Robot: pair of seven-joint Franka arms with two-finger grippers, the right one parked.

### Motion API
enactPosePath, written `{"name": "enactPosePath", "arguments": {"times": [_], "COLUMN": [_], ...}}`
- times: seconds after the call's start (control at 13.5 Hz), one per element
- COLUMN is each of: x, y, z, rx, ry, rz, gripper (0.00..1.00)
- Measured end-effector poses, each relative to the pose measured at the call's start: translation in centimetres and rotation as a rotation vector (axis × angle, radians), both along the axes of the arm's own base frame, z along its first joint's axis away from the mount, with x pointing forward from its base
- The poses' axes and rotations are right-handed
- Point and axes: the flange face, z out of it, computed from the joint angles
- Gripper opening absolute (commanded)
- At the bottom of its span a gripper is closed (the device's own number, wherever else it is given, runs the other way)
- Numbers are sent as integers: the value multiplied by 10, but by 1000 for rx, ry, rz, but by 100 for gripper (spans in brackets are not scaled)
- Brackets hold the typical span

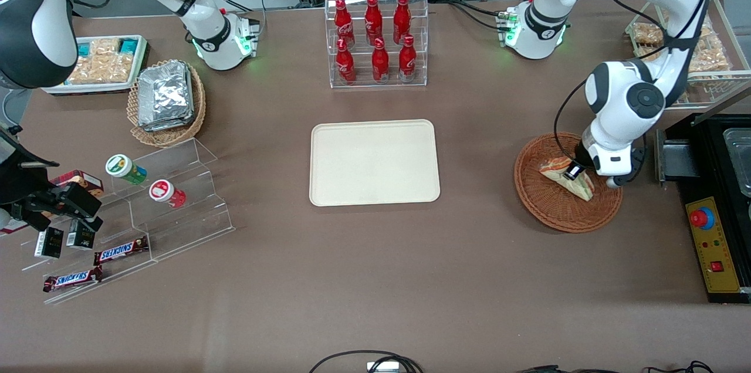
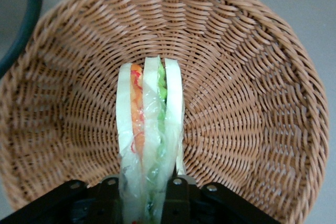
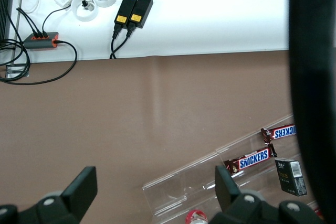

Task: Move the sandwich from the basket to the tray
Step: 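Lift the sandwich out of the basket with the left gripper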

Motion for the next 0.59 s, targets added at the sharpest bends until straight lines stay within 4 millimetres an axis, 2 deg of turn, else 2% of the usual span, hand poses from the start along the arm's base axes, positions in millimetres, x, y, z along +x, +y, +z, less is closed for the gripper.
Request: {"name": "enactPosePath", "arguments": {"times": [0.15, 0.37, 0.44, 0.59], "x": [16, 41, 49, 58], "y": [0, -4, -8, -25], "z": [41, 114, 136, 167], "rx": [11, 19, 20, 20], "ry": [45, 85, 94, 105], "rz": [-81, -202, -244, -329], "gripper": [0, 0, 0, 0]}}
